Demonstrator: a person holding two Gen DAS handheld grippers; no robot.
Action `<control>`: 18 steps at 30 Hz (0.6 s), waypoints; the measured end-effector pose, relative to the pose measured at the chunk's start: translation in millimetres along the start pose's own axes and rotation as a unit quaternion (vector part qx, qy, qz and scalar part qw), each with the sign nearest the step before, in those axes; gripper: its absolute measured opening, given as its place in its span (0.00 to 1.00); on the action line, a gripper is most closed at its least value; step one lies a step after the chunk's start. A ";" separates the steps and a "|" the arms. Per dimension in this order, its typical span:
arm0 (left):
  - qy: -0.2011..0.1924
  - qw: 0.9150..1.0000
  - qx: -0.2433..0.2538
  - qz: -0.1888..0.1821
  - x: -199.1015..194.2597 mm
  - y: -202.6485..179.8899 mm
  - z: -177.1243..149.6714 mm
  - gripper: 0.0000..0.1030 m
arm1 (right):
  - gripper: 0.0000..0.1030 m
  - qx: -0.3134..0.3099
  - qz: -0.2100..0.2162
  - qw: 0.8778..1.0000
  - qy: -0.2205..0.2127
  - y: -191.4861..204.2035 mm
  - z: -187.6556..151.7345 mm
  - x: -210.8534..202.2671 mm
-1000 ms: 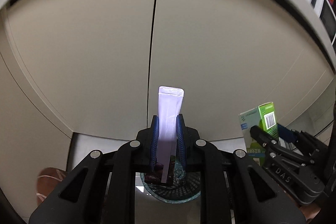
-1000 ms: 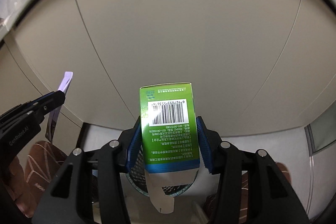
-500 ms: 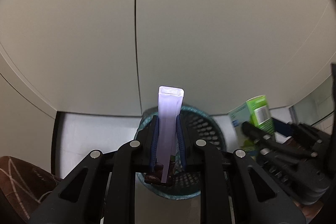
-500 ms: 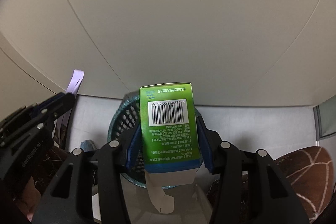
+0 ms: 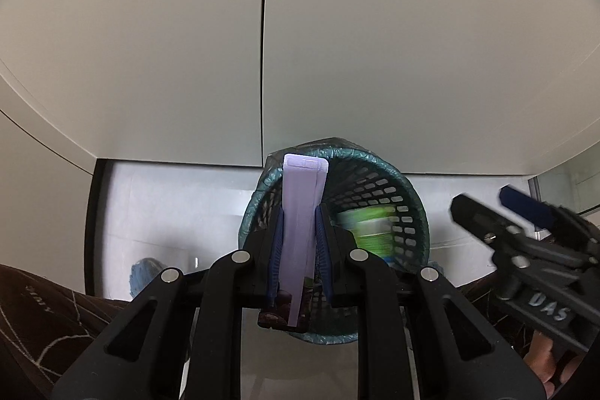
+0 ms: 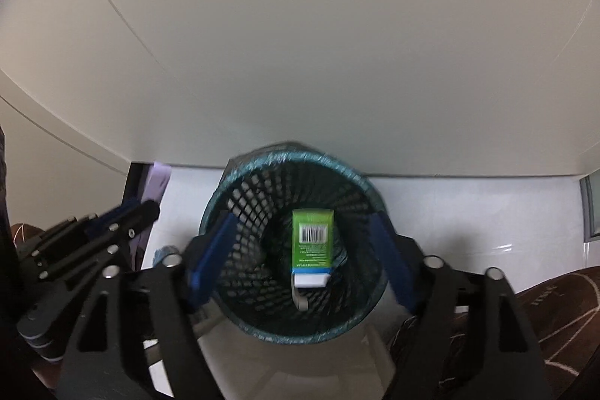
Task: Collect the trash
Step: 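Open both tools to drop the box and packet into the wastebasket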
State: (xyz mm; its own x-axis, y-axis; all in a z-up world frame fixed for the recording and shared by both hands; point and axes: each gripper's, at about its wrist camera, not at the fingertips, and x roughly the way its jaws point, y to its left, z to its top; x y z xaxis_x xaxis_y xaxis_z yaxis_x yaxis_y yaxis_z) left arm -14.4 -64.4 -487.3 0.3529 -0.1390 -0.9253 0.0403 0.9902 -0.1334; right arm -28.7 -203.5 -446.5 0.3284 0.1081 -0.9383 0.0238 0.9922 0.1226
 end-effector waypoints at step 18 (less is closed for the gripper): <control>0.019 0.999 0.034 -0.022 44.2 -14.2 -6.0 0.33 | 0.79 0.080 -0.060 0.995 0.005 -45.5 -6.1 2.7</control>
State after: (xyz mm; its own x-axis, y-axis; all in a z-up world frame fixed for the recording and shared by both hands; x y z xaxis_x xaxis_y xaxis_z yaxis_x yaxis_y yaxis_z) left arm -5.0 -84.6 -528.4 0.3136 -0.1811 -0.9321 0.1178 0.9815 -0.1510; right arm -34.7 -248.0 -456.5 0.3049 -0.0096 -0.9523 0.2121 0.9755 0.0581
